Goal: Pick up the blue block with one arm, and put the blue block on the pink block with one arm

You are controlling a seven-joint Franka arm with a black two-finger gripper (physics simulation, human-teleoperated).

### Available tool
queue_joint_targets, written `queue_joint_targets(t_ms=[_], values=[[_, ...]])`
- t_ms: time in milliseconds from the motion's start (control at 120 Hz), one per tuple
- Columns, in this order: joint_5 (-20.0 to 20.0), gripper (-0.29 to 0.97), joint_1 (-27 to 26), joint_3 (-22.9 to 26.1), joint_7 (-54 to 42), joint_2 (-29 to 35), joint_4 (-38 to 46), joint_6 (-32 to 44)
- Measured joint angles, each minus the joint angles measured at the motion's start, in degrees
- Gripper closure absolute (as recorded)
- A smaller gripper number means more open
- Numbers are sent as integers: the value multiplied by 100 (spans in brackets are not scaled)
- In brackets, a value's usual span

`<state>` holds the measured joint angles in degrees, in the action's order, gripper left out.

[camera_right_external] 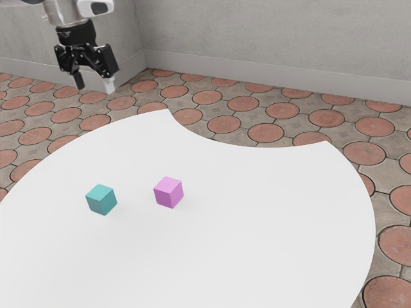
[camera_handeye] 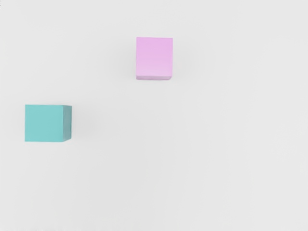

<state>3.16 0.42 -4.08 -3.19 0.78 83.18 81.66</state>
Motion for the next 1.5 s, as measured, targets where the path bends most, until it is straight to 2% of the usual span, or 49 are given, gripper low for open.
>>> queue_joint_targets(t_ms=[183, 258, 317, 400, 525, 608, 650, 700, 825, 892, 967, 1117, 1275, 1500], values=[[28, 0, 154, 8, -38, 17, -73, -43], [-53, 0, 421, 253, -50, 128, -1115, -391], [-118, 0, 640, 618, -62, 262, -1490, -704], [-306, 0, 147, 885, -67, 220, -1624, -1016], [-625, 0, -775, 856, -95, -171, -1620, -1269], [-831, 0, -1036, 858, -112, -404, -1534, -1234], [-893, 0, -832, 866, -140, -460, -1360, -1126], [-940, 0, -268, 875, -189, -373, -971, -915], [-809, 0, 1470, 870, -433, 386, 1177, 253], [-743, 0, 1982, 856, -593, 503, 1967, 961], [-743, 0, 2159, 843, -767, 389, 2409, 1634], [-810, 0, 2344, 720, -1046, -315, 2563, 2590], [-798, 0, 2494, 597, -1272, -659, 2794, 3049], [-845, 0, 2378, 584, -1532, -1122, 3084, 3712]])
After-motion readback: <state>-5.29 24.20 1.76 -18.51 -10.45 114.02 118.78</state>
